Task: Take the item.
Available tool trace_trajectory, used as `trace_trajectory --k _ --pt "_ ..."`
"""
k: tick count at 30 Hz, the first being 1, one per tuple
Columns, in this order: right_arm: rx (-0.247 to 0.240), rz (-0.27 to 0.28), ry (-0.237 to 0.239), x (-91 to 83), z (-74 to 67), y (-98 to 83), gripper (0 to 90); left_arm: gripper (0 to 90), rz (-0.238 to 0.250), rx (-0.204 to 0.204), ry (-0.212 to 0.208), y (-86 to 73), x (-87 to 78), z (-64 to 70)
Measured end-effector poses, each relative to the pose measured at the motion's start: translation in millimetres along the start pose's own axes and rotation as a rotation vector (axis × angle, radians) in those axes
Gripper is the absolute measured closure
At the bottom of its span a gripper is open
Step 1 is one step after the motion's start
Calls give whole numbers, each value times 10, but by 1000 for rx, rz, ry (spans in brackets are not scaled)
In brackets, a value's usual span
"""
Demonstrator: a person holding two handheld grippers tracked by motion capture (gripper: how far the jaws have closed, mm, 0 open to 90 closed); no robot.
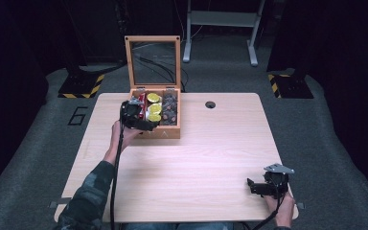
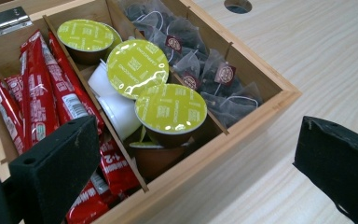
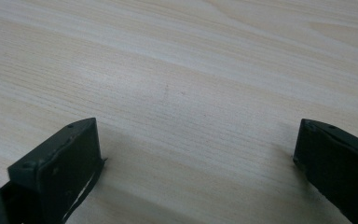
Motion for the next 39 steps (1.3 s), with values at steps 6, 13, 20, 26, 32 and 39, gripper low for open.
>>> trace_trajectory --k 6,13,20,26,32,39 --pt "1 -1 0 -1 0 0 0 39 -19 22 23 17 133 -9" --pt "0 0 0 0 0 0 0 89 -27 0 30 -18 267 -51" --pt "-1 0 0 -1 -1 0 0 170 -22 -2 46 -30 311 -68" --pt "-1 0 0 -1 -1 0 0 204 -26 5 52 -27 355 -65" --pt "-1 0 0 -1 -1 0 0 247 -43 5 53 -43 430 -68" --pt "-1 0 0 -1 -1 0 0 332 -24 -17 52 -69 457 -95"
Point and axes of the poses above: each handheld gripper's, and its own axes: x roughly forward along the jaws, y roughly out of its top, z roughly to its right, the point moved 2 cm from there along x, roughly forward along the jaws, and after that the axes turned 7 degrees about x, right-handed, at the moved point
